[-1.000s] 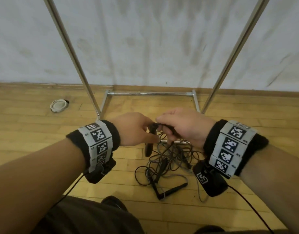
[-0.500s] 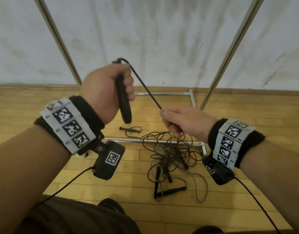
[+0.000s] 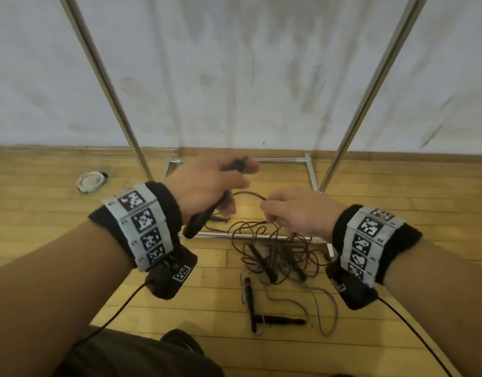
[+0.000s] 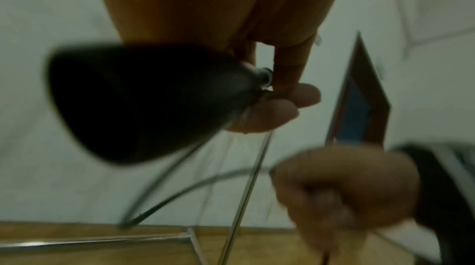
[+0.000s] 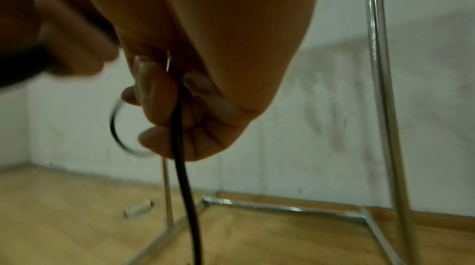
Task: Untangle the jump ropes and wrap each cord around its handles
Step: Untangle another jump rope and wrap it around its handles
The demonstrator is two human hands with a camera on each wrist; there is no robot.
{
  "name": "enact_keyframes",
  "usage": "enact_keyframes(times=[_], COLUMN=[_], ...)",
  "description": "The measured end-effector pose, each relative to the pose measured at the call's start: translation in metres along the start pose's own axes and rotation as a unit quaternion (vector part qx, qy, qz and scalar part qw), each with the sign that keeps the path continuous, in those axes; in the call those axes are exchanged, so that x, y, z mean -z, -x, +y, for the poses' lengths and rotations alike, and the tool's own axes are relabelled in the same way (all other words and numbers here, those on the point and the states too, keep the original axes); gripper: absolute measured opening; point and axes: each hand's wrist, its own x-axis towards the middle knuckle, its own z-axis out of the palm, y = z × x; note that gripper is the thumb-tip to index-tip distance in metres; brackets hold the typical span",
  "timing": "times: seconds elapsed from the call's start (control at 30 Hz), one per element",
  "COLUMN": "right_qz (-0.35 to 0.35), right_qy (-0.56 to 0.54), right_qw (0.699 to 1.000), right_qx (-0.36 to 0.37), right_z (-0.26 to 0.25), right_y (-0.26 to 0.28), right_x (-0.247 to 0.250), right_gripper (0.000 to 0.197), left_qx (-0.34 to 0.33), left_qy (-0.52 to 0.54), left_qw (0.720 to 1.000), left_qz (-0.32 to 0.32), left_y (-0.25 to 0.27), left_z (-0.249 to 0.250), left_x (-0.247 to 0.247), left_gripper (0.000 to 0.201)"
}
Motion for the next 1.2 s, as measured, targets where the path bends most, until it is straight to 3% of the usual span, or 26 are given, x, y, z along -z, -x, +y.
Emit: enact_keyframes(times=[0.13, 0.27, 0.37, 0.47, 0.57, 0.7, 0.8, 0.9, 1.0, 1.1, 1.2], right_qz=[-0.005, 0.005, 0.007, 0.021, 0.007, -0.089, -0.083, -0.039, 0.018, 0.046, 0.038], right_qy=[-0.111, -0.130, -0.171, -0.131, -0.074, 0.072, 0.105, 0.099, 0.056, -0.080, -0.170], right_qw=[0.993, 0.989, 0.981, 0.989, 0.997, 0.990, 0.979, 0.984, 0.996, 0.996, 0.984], right_qx=[0.035, 0.070, 0.088, 0.065, 0.015, -0.083, -0.155, -0.140, -0.071, -0.013, 0.031], right_z=[-0.023, -0.020, -0.010, 0.011, 0.043, 0.089, 0.112, 0.100, 0.059, 0.019, -0.010], right_y=[0.017, 0.025, 0.020, 0.015, 0.012, 0.017, 0.023, 0.021, 0.017, 0.018, 0.023], right_x=[0.023, 0.033, 0.030, 0.023, 0.017, 0.015, 0.019, 0.027, 0.034, 0.038, 0.038], right_gripper=[0.022, 0.015, 0.012, 0.013, 0.016, 0.022, 0.024, 0.026, 0.028, 0.033, 0.031], left_qx=[0.011, -0.022, -0.053, -0.066, -0.071, -0.034, -0.012, 0.012, -0.001, -0.045, -0.065], left_qy=[-0.150, -0.129, -0.164, -0.107, -0.098, -0.056, -0.018, -0.013, 0.031, 0.070, 0.145], left_qw=[0.985, 0.989, 0.985, 0.983, 0.965, 0.926, 0.909, 0.924, 0.954, 0.980, 0.986], left_qz=[-0.090, -0.066, 0.016, 0.132, 0.233, 0.373, 0.415, 0.382, 0.297, 0.181, 0.047], left_y=[0.005, 0.008, 0.006, 0.003, 0.002, 0.001, 0.002, -0.004, -0.009, -0.008, -0.005], left_z=[0.000, 0.009, 0.015, 0.014, 0.007, 0.000, -0.009, -0.022, -0.022, -0.016, -0.007], left_x=[-0.012, -0.012, -0.007, 0.013, 0.033, 0.073, 0.101, 0.100, 0.073, 0.038, 0.007], left_gripper=[0.012, 0.014, 0.019, 0.019, 0.020, 0.025, 0.023, 0.018, 0.022, 0.027, 0.034])
